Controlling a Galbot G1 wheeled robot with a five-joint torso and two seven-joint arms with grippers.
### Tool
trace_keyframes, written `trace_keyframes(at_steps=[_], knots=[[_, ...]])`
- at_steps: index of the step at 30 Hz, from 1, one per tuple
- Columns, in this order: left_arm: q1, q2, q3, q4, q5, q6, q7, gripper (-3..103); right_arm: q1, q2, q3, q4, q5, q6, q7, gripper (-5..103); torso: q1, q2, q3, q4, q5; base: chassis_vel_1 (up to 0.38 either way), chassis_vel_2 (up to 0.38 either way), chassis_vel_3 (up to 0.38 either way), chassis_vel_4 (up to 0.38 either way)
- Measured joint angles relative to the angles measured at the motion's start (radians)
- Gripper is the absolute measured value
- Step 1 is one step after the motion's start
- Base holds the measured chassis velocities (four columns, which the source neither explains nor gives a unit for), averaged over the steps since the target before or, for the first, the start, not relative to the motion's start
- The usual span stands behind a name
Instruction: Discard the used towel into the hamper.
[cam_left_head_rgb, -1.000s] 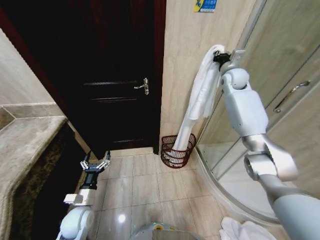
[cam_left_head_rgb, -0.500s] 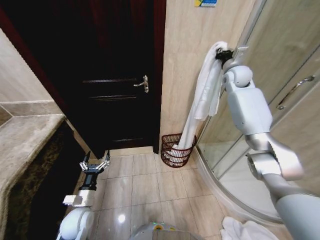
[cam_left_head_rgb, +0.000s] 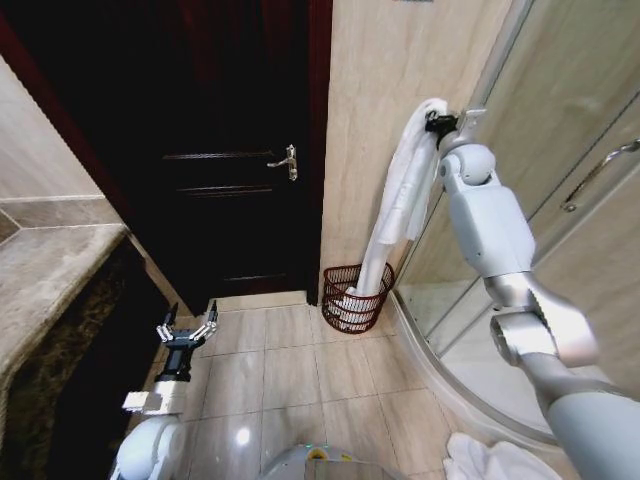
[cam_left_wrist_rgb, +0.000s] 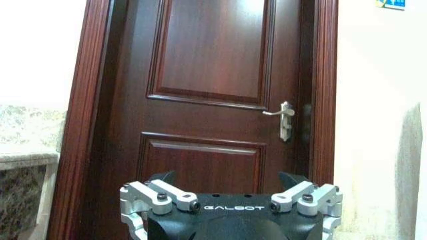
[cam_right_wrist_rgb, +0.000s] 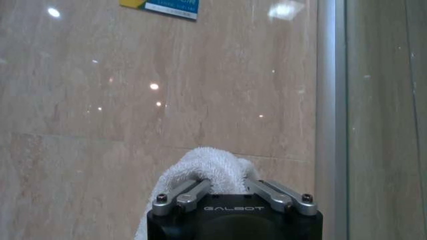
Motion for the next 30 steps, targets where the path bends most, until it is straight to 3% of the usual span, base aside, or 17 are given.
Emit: trace_keyframes(at_steps=[30], knots=[[0.003, -0.003, -0.002, 0.004, 0.001, -0.01, 0.009, 100, -0.057, 0.009, 0.016, 0.017, -0.02, 0.007, -0.001, 4, -0.062, -0.14, -0.077, 0.0, 0.0001, 0.0, 0.0, 0.0, 0.0]])
